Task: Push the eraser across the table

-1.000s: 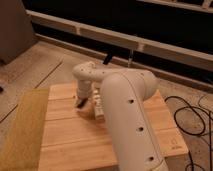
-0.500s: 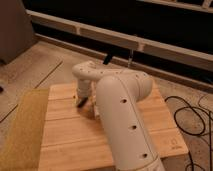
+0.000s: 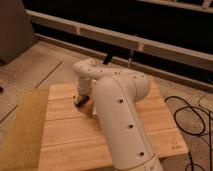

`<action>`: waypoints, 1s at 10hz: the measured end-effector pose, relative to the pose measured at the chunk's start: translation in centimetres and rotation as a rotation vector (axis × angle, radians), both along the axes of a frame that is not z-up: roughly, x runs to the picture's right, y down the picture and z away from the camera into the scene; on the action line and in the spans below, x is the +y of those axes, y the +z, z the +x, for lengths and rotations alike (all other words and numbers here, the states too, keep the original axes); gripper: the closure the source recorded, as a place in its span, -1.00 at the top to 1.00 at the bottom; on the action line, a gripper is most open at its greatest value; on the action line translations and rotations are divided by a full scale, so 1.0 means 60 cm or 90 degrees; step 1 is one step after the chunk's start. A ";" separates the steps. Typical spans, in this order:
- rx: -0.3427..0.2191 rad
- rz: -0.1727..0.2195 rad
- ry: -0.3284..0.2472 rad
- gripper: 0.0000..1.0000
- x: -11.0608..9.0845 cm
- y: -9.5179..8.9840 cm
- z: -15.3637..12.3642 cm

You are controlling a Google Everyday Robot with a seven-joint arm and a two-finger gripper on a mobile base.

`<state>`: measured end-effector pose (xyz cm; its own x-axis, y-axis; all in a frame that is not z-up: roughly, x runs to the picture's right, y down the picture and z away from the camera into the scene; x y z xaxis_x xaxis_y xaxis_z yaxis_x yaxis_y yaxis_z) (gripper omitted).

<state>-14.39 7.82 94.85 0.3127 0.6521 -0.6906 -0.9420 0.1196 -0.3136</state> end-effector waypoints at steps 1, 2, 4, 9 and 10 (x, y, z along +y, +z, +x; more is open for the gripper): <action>-0.011 -0.002 -0.002 0.30 -0.002 0.006 -0.015; -0.026 -0.008 -0.003 0.30 -0.004 0.013 -0.034; -0.055 -0.009 -0.001 0.30 -0.013 0.019 -0.067; -0.118 0.004 -0.032 0.30 -0.025 0.019 -0.161; -0.127 0.006 -0.044 0.30 -0.031 0.017 -0.175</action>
<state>-24.88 5.95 95.85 0.4872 0.6309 -0.6039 -0.8505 0.1858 -0.4921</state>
